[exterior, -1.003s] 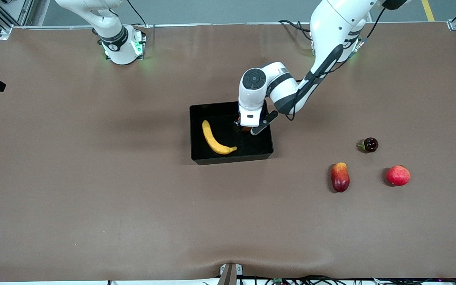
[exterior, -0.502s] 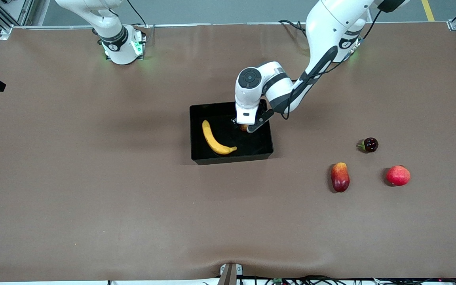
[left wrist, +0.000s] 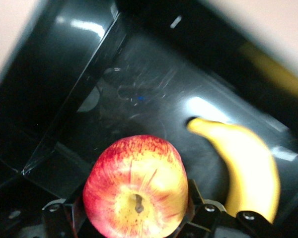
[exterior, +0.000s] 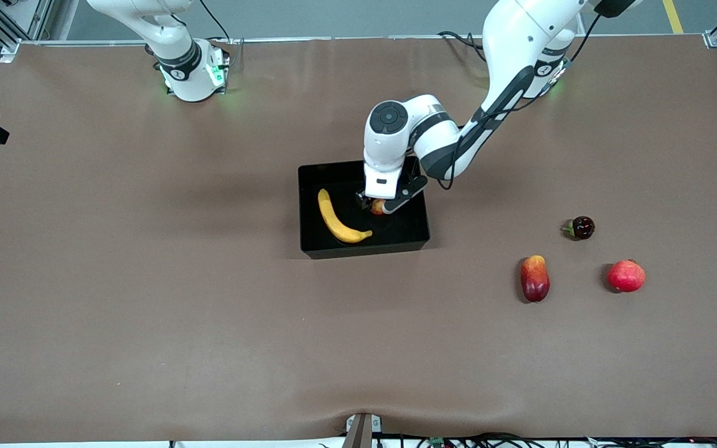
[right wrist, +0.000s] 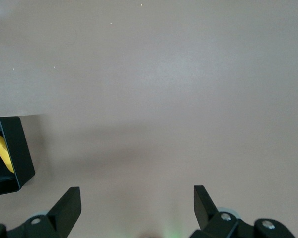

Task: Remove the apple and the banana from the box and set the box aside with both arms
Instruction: 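Carry the apple with the left gripper out beside the mango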

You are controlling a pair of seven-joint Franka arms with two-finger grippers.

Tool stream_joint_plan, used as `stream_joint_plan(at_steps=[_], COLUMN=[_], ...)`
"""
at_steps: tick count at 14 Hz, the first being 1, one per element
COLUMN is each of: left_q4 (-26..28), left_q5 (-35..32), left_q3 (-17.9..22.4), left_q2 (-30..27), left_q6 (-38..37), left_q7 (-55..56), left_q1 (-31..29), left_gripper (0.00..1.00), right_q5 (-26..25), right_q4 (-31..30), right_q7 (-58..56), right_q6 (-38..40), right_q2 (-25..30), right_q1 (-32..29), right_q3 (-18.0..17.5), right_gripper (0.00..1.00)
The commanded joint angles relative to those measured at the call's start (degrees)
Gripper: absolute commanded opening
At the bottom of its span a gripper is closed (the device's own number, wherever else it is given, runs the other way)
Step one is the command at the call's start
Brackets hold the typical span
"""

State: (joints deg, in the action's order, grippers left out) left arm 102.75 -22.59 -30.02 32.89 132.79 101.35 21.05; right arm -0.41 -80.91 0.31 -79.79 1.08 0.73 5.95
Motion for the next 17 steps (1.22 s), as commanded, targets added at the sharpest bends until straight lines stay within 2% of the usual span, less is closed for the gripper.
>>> stream_joint_plan(at_steps=[1,3,6,8,11,13,17], left_q4=[-11.8,-18.1,-23.1,-22.9,-22.2,-19.4,-7.5], left_q5=[-0.4,-0.1,6.5,10.5,15.7,16.5,15.3], left_q3=[-1.9,-1.9,-2.0,-1.9,-1.9,-1.9,-1.8], left_q2=[-1.1,-1.8,-4.1,-7.5,-9.0,-9.2,-11.2], left_q6=[-14.3,-22.8,-24.9,-25.5,-34.0,-35.9,-33.6], left_q7=[-0.6,-6.0,-14.8,-22.6,-31.4,-32.6,-38.7], left_q1=[-0.2,-1.0,-6.4,-11.8,-20.1,-24.8,-33.9], left_gripper=[0.0,0.0,0.0,0.0,0.0,0.0,0.0], right_q5=[-0.1,-0.1,0.0,0.0,0.0,-0.1,-0.1], right_q4=[-0.7,-0.7,-0.7,-0.7,-0.7,-0.7,-0.7], right_q7=[0.3,0.3,0.3,0.3,0.3,0.3,0.2], right_q6=[-0.4,-0.4,-0.4,-0.4,-0.4,-0.4,-0.4], right_q2=[0.9,0.9,0.9,0.9,0.9,0.9,0.9], right_q1=[-0.4,-0.4,-0.3,-0.3,-0.3,-0.3,-0.4], right_q3=[-0.3,-0.3,-0.4,-0.4,-0.4,-0.4,-0.4], right_gripper=[1.0,1.0,1.0,1.0,1.0,1.0,1.0])
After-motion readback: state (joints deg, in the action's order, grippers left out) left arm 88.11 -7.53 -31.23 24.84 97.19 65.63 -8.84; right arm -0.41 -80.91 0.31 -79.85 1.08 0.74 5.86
